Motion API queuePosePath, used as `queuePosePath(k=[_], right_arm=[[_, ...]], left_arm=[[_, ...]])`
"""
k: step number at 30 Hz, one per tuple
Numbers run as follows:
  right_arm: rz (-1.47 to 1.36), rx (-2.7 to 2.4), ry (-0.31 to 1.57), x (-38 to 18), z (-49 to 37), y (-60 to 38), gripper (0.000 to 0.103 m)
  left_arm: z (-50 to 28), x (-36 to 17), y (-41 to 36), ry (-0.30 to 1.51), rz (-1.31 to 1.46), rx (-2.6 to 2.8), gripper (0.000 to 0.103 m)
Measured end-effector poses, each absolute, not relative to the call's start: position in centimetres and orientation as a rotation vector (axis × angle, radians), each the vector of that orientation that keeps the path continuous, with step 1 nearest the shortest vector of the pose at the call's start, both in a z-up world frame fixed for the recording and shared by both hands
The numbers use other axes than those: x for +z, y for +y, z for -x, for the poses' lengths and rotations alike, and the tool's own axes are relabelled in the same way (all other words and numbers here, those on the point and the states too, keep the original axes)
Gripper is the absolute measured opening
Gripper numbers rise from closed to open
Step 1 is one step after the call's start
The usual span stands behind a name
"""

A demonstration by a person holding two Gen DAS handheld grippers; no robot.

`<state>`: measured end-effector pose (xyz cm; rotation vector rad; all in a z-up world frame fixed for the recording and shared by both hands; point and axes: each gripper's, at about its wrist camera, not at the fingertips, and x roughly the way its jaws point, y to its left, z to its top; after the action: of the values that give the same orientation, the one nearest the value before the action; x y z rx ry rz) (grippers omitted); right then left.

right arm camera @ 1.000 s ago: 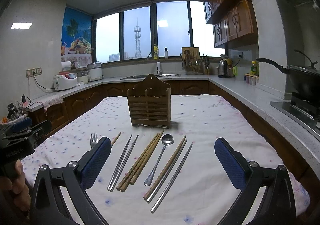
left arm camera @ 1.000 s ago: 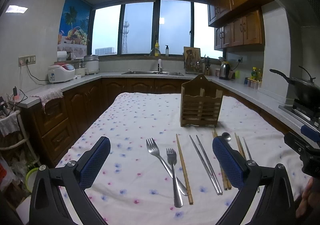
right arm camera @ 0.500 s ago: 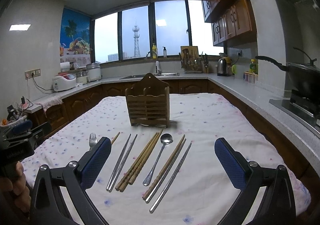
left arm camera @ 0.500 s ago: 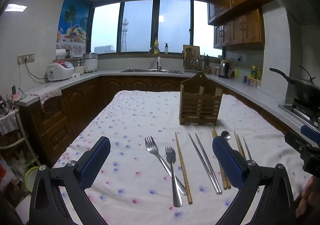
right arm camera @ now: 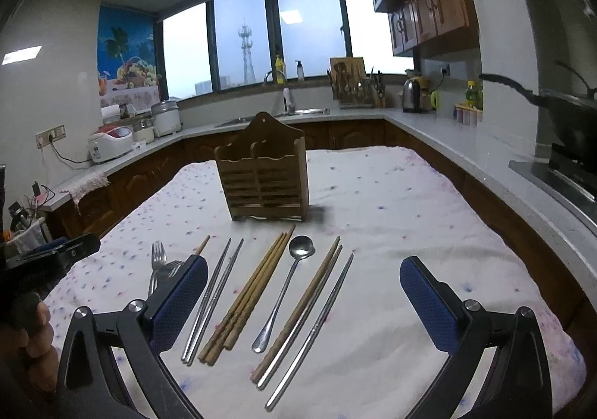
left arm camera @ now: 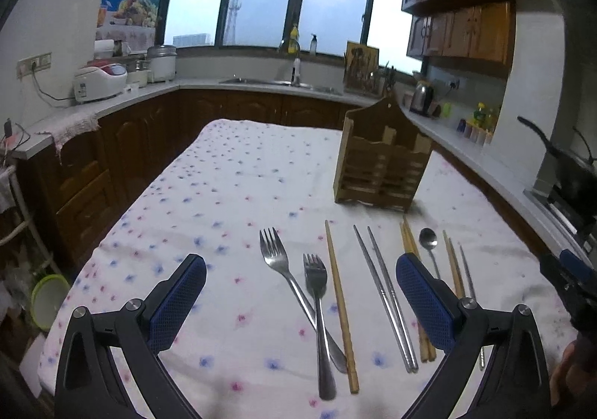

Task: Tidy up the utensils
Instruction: 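Grasp a wooden chopstick with the left tool while the right tool grasps another wooden chopstick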

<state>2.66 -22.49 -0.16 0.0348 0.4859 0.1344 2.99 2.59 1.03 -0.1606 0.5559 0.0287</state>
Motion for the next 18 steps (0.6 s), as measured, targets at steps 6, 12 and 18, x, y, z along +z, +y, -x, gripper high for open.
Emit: queuePosePath(k=[6, 12, 18], right_arm=[[-0.033, 0.115, 0.646, -1.1, -6.0, -22.8, 0.084], [-0.131, 0.157, 0.720, -2.0, -10.1, -23.2, 0.053], [-0.150, 0.201, 0.818, -3.5, -13.5, -21.8, 0.041]], left_arm=[[-7.4, 1.2, 2.2, 0.641, 0.146, -0.022, 0.086], [-12.0, 0.8, 3.0, 0.745, 0.166, -0.056, 0.069], [-15.3, 0.7, 3.6, 0.819, 0.169, -0.088, 0.059]])
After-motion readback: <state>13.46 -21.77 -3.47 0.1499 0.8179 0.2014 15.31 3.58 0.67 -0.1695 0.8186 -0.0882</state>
